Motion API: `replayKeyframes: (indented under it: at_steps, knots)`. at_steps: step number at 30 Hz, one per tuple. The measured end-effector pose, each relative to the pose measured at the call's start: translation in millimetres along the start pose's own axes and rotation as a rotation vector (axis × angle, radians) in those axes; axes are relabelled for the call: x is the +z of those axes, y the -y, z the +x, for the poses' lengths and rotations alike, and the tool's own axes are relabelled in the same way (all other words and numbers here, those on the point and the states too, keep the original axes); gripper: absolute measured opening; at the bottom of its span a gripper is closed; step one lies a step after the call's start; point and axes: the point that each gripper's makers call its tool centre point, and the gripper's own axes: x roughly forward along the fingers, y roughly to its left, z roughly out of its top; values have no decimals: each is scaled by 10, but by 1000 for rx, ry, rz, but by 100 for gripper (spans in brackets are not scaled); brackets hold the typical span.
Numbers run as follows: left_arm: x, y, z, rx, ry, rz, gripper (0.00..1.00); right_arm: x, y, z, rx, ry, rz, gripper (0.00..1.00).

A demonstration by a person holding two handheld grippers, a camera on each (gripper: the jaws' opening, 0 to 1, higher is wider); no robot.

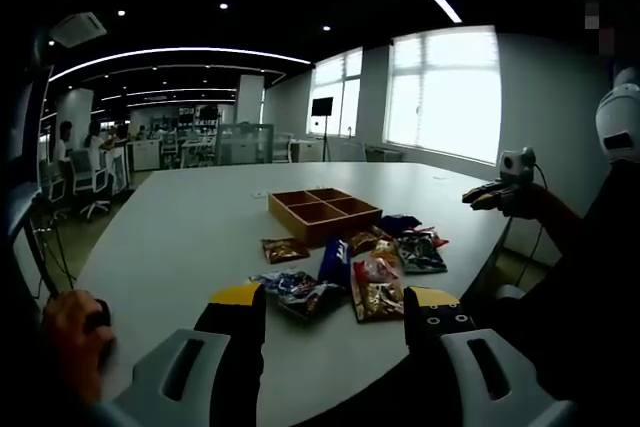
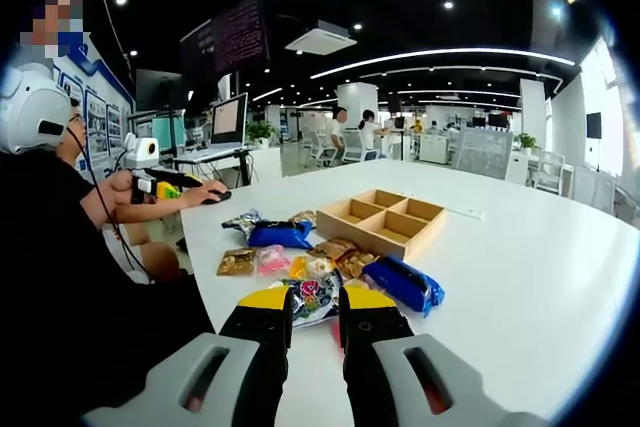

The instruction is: Pick up the scattered marshmallows, QQ candies, Oreo cookies, and mixed nuts on the table and sort them into separate containers

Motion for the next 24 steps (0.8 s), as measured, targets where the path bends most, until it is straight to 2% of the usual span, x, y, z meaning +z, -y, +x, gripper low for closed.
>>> replayKeyframes:
  at_steps: [14, 24]
  knots:
    - [-3, 32, 26, -7, -2, 0, 60, 69, 71, -27, -14, 0, -18, 15]
    - [-15, 26, 29, -7, -4, -4, 60, 80, 193, 54, -43, -48, -68, 15]
